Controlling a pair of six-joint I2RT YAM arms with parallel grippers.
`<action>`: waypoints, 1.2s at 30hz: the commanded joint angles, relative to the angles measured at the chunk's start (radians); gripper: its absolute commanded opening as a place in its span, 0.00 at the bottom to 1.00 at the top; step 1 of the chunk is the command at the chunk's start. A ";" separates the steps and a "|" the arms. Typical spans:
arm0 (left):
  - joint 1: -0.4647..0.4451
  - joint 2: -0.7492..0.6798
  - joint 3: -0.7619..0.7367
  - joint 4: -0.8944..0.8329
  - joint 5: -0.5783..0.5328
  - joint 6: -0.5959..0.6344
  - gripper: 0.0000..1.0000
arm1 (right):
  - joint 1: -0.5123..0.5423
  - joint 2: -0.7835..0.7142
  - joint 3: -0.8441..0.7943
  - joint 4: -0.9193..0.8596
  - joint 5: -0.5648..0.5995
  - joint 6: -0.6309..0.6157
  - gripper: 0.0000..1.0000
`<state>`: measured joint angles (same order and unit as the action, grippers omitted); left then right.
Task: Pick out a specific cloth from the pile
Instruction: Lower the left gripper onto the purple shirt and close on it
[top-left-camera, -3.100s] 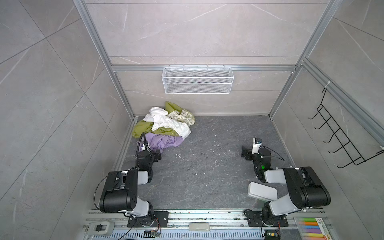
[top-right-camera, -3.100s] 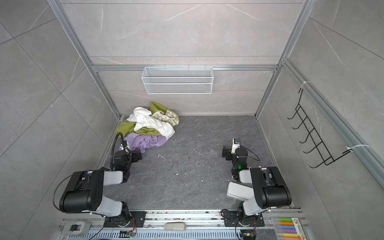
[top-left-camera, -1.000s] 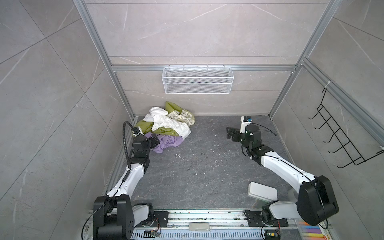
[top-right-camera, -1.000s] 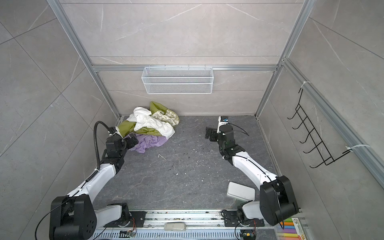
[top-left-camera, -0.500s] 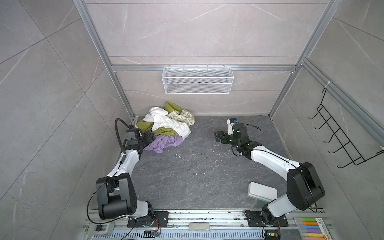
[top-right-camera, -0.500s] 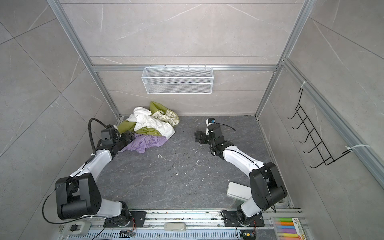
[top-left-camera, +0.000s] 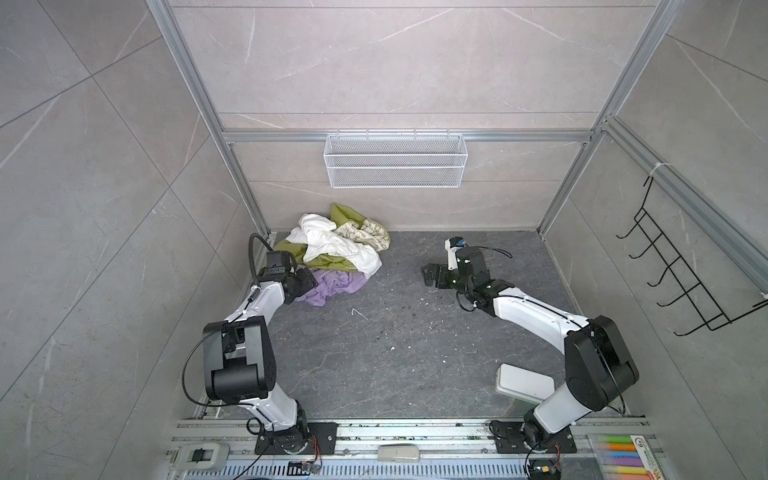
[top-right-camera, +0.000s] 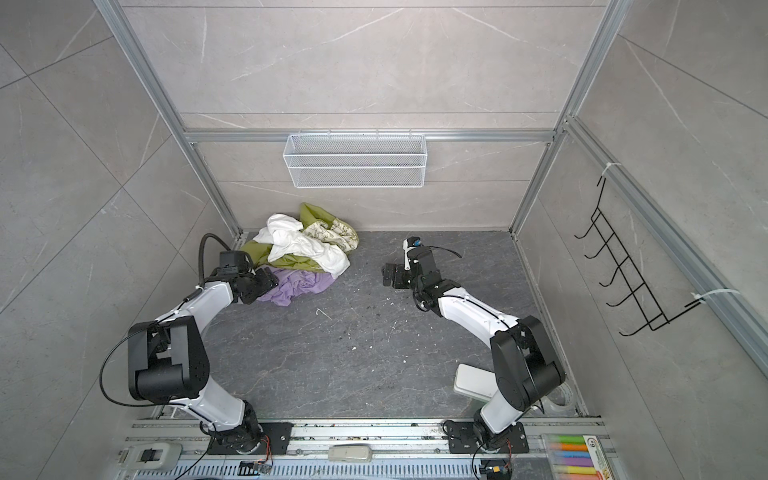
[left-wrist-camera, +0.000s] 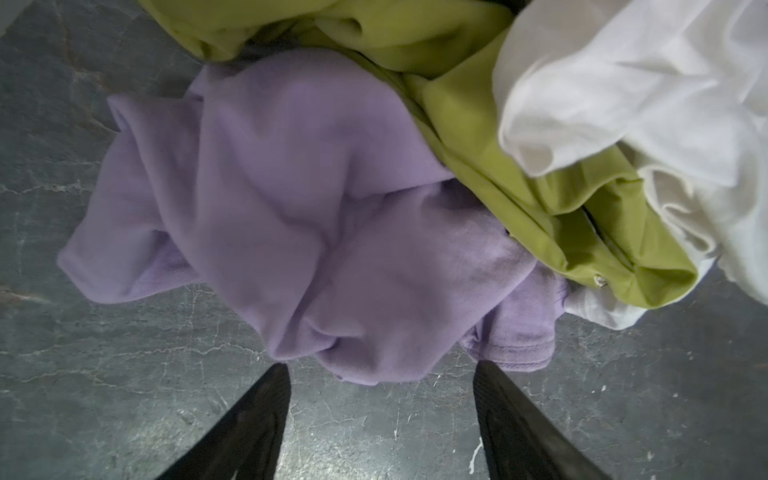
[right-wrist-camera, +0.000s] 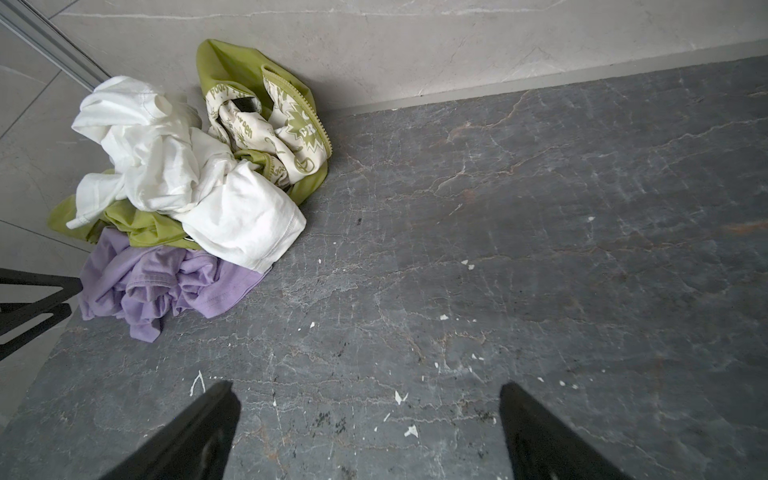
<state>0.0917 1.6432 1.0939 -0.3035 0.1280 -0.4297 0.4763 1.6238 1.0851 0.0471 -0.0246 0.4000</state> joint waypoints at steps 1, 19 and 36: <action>-0.025 0.029 0.056 -0.048 -0.066 0.081 0.73 | 0.010 0.017 0.028 -0.016 0.018 -0.006 1.00; -0.142 0.187 0.185 -0.120 -0.282 0.275 0.66 | 0.031 0.013 0.016 -0.018 0.043 -0.006 1.00; -0.144 0.190 0.199 -0.147 -0.288 0.281 0.20 | 0.049 0.001 0.006 -0.020 0.078 -0.010 1.00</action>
<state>-0.0544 1.8484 1.2659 -0.4252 -0.1532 -0.1688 0.5182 1.6310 1.0859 0.0441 0.0353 0.4000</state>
